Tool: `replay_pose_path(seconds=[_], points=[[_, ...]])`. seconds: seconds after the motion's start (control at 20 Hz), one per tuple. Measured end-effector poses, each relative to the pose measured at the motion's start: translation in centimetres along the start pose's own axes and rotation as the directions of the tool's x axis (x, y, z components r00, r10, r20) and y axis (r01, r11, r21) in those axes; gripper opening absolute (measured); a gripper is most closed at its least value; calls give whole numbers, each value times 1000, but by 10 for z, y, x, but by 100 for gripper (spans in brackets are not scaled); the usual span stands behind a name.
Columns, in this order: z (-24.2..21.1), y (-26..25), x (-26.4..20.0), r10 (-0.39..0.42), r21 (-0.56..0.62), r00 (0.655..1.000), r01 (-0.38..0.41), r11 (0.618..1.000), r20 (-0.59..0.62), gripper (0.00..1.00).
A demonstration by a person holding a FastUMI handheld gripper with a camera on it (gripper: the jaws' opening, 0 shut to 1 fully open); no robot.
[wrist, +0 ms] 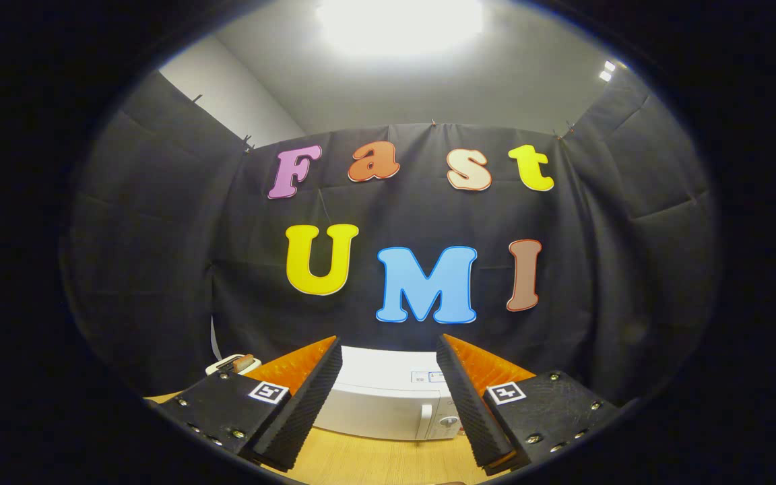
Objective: Open the microwave, put the food inside, and close the microwave door.
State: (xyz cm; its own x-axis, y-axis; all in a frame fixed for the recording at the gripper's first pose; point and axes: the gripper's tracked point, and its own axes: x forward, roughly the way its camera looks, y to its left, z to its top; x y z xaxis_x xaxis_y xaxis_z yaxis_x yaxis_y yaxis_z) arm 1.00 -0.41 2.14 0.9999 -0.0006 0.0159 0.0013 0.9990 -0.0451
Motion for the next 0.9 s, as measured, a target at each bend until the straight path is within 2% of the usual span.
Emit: replay_pose_path(seconds=[0.2, 0.4, 0.9], points=[[-22, -11, 10, -16, -28, 1000, 16, 999, 0, 92], [-52, -18, 19, -1, -2, 1000, 1, 1000, -24, 92], [-131, -47, 49, -35, 39, 998, 37, 999, -56, 92]])
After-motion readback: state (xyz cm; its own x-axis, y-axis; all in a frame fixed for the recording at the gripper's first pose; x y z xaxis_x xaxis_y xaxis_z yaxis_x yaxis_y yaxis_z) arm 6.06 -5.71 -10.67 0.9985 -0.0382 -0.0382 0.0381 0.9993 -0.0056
